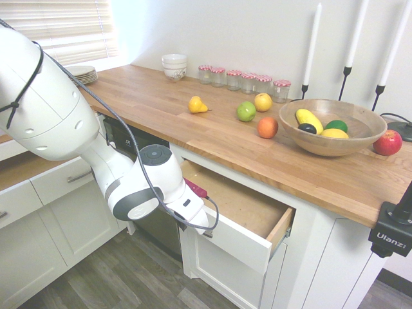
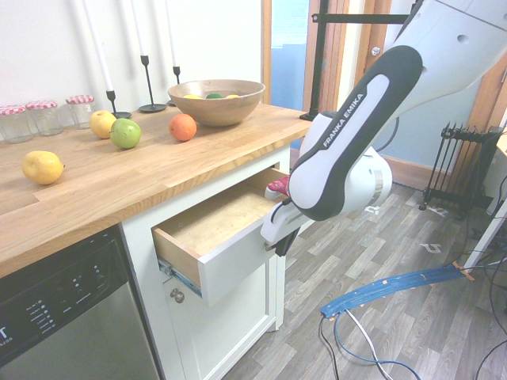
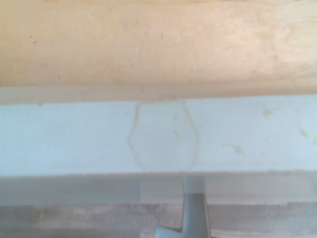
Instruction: Close the drawer
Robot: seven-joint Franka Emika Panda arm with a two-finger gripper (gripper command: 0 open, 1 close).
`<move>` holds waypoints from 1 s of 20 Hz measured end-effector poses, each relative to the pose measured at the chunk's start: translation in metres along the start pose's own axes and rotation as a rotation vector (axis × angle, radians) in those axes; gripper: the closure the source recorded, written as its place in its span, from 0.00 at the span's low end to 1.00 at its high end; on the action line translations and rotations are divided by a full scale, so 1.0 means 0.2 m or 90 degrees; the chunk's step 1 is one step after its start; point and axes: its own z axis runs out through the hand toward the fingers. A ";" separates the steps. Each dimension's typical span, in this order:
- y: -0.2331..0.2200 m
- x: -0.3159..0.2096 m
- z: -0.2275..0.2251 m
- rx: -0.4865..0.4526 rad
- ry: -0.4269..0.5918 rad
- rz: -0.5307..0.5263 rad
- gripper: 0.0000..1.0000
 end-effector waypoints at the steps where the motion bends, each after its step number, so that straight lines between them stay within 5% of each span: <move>1: -0.02 0.03 0.01 -0.001 0.001 0.003 1.00; 20: -0.28 0.38 0.08 0.009 0.028 0.037 1.00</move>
